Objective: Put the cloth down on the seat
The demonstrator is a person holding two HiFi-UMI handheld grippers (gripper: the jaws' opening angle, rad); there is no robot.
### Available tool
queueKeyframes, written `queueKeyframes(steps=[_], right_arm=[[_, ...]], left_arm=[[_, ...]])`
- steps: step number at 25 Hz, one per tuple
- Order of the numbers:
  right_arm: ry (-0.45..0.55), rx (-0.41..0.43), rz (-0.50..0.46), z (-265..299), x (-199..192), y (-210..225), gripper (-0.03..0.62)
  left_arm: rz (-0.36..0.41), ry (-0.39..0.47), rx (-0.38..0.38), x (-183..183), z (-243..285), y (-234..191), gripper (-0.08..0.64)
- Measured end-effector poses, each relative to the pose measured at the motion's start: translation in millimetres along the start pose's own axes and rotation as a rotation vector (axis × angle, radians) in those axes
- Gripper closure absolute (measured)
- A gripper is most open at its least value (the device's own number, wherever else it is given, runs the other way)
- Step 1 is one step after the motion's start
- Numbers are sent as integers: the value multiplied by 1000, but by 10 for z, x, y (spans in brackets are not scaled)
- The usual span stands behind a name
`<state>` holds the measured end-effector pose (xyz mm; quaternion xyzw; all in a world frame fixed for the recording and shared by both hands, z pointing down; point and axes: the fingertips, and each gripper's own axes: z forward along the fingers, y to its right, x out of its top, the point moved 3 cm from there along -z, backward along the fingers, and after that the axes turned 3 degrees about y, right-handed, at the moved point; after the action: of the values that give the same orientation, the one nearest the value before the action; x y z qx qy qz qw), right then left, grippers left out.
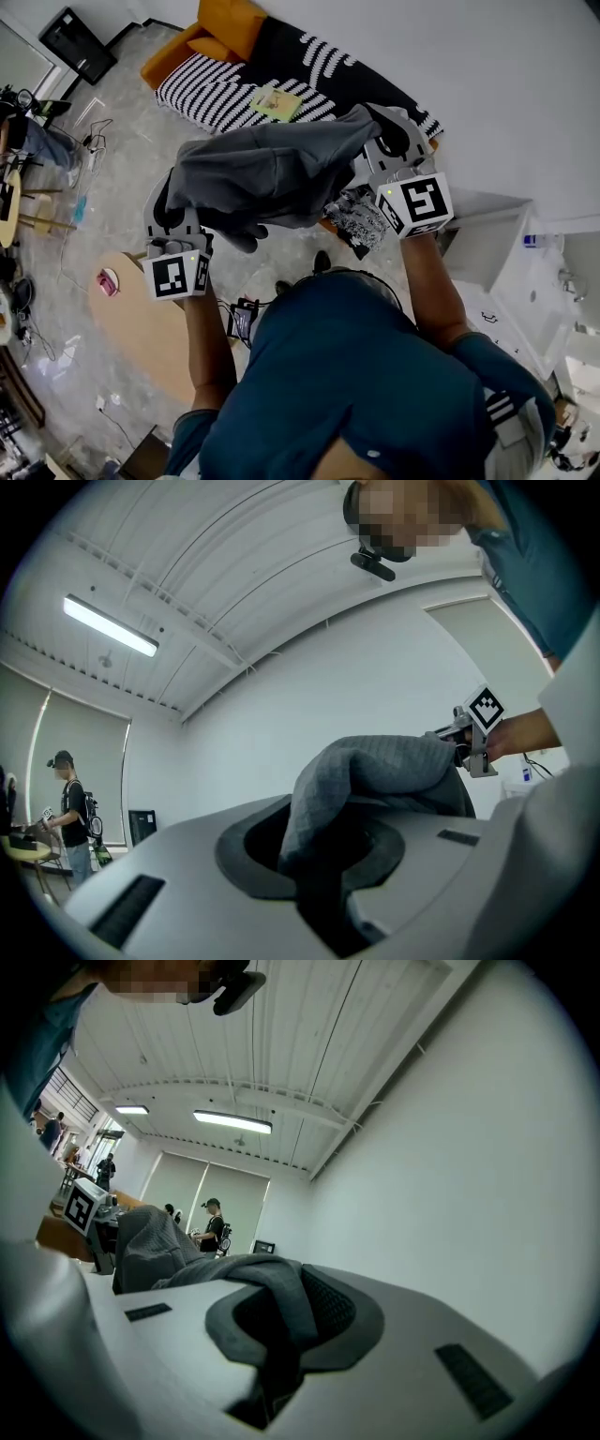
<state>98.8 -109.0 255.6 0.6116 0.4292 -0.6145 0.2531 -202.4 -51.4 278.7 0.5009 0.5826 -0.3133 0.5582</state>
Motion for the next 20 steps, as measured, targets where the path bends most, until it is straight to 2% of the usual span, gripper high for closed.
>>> queueKeyframes(steps=[10,20], right_arm=[[40,57,20,250,-139,405,560],[40,17,18,474,-150,443,560]], left_arm=[[42,-14,73,-37,368,43,499],[55,-14,37,-91,591,-193,499]])
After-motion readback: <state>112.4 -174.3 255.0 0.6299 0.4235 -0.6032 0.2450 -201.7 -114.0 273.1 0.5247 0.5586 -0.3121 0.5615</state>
